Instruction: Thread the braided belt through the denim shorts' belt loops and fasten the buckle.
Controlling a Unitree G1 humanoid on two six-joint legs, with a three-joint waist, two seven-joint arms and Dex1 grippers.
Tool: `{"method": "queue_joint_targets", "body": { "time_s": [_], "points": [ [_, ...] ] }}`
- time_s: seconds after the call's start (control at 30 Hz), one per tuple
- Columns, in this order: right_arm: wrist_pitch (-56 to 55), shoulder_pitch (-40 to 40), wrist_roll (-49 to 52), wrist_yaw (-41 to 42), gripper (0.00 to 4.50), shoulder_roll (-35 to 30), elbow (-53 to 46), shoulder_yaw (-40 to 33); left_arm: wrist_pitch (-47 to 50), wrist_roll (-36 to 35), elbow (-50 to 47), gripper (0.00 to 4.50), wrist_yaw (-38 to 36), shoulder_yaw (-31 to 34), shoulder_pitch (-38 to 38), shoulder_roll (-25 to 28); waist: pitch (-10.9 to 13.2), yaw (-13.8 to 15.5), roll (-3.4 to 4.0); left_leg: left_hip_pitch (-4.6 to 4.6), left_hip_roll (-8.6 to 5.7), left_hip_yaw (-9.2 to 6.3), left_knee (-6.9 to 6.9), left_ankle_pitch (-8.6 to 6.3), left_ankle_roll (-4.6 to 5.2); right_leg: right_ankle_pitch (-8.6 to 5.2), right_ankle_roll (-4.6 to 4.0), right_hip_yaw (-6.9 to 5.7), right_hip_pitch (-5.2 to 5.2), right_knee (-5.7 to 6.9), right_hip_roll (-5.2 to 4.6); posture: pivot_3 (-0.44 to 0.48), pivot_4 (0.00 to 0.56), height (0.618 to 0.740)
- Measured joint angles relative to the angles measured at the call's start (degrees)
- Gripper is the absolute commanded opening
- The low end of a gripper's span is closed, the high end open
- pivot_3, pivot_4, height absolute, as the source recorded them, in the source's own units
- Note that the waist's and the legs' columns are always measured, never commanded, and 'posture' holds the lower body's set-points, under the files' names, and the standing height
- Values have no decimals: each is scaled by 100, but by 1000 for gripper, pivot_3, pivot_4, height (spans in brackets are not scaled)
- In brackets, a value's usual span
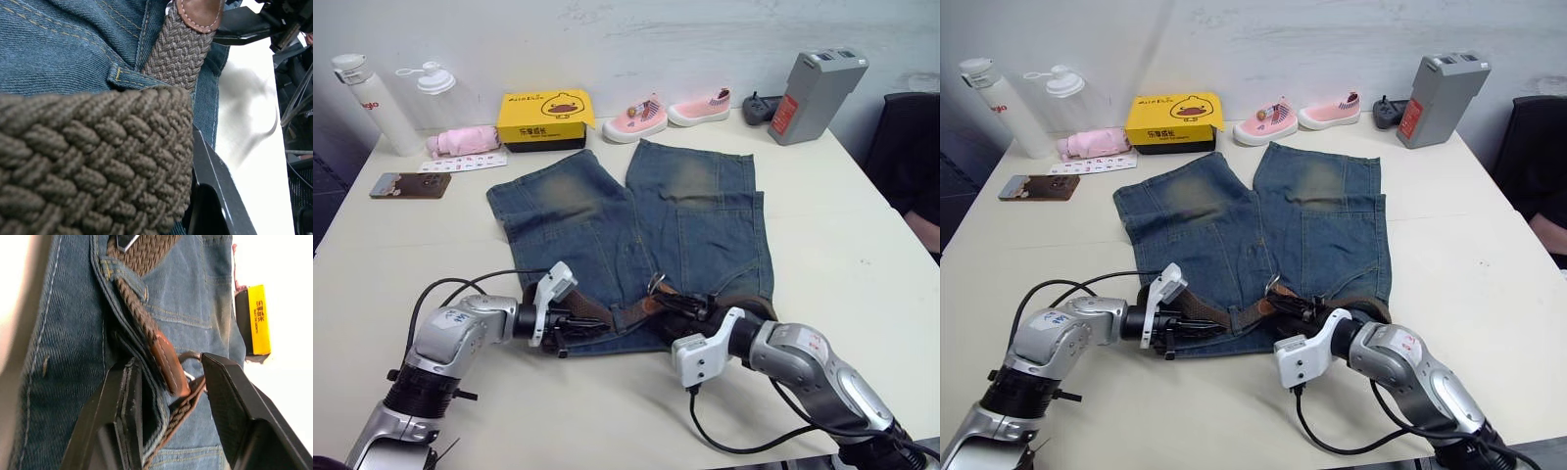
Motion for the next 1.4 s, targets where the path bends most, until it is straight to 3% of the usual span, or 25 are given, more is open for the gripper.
{"method": "queue_joint_targets", "body": {
  "time_s": [0.47,1.13,1.2,1.3,1.4],
  "points": [
    [-27,109,259,57,2158,-370,-191,-482,-192,104,37,0,-194,-94,-13,62,-1,1,1,0,1,2,2,0,1,-1,-1,4,-1,2,2,0,150,712],
    [-508,-346,-233,-218,2158,-103,384,-82,-103,103,39,0,-177,-69,-10,35,-4,-5,0,3,4,6,10,0,1,-2,-3,17,-3,13,10,0,150,712],
    [-518,-345,-273,-218,1639,-103,384,-52,-89,102,31,0,-172,-67,-10,35,-4,-6,0,3,5,6,10,0,1,-2,-4,18,-3,13,11,0,150,712],
    [-526,-347,-324,-214,1639,-103,387,35,-78,102,28,0,-166,-65,-10,35,-5,-6,0,3,5,7,10,0,1,-2,-4,19,-3,13,12,0,150,712],
    [-545,-347,-358,-195,858,-101,389,99,-67,100,25,0,-153,-64,-10,29,-6,-6,1,3,5,7,10,0,1,-2,-5,20,-4,14,12,0,150,712]
  ]
}}
